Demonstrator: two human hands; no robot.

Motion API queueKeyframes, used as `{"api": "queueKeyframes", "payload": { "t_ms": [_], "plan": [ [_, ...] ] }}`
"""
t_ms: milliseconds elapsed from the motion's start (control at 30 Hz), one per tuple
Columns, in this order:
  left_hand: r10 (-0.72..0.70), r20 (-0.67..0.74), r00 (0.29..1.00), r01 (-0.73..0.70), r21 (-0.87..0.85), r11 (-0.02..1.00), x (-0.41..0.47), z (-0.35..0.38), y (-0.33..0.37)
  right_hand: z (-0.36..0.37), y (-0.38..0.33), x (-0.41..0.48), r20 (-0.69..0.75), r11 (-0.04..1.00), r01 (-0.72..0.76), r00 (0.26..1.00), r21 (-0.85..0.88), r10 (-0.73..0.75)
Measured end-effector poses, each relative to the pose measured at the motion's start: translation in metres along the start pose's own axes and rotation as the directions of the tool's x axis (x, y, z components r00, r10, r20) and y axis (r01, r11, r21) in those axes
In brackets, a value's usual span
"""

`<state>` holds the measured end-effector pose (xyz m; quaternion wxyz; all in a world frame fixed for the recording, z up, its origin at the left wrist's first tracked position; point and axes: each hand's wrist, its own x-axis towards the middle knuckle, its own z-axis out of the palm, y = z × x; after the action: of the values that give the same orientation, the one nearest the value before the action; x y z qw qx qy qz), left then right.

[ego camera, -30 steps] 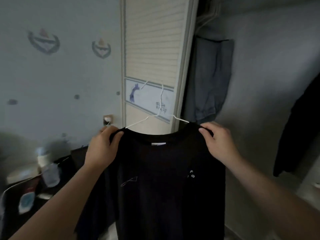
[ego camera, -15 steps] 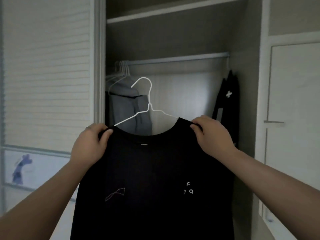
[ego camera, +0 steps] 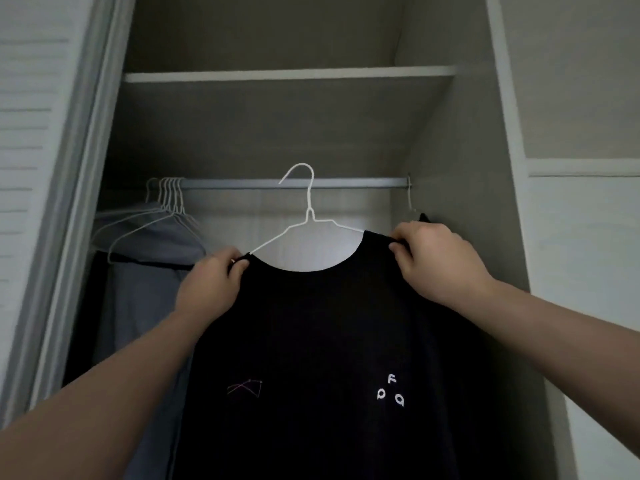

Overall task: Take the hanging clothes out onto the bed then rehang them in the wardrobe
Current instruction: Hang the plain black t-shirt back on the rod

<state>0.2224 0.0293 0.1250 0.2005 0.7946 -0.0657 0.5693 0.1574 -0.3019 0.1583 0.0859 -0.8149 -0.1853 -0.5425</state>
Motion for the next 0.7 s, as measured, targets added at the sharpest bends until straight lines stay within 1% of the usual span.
{"api": "queueKeyframes", "payload": {
  "t_ms": [200,267,400,533,633,700],
  "plan": [
    [0.034,0.02,0.999,-0.031,-0.114,0.993,0.08,0.068,-0.009,0.011,-0.005,0.045,0.011,0.984,-0.069,0.997,-0.161,0.072],
    [0.055,0.018,0.998,-0.052,-0.14,0.989,0.103,0.092,-0.009,0.017,-0.007,0.058,0.011,0.978,-0.11,0.993,-0.179,0.114],
    [0.03,0.033,0.999,-0.023,-0.21,0.977,0.142,0.136,-0.012,0.033,-0.008,0.091,0.016,0.969,-0.234,0.972,-0.086,0.236],
    [-0.03,0.011,0.999,0.032,-0.235,0.971,0.176,0.167,-0.014,0.051,-0.014,0.13,-0.014,0.953,-0.303,0.953,-0.006,0.303],
    [-0.054,0.075,0.996,0.074,-0.297,0.952,0.197,0.183,-0.009,0.065,-0.024,0.159,-0.027,0.937,-0.349,0.937,0.007,0.349],
    [-0.017,0.129,0.991,0.067,-0.397,0.915,0.209,0.191,-0.003,0.078,-0.031,0.176,-0.036,0.931,-0.364,0.931,-0.011,0.363]
  ]
}}
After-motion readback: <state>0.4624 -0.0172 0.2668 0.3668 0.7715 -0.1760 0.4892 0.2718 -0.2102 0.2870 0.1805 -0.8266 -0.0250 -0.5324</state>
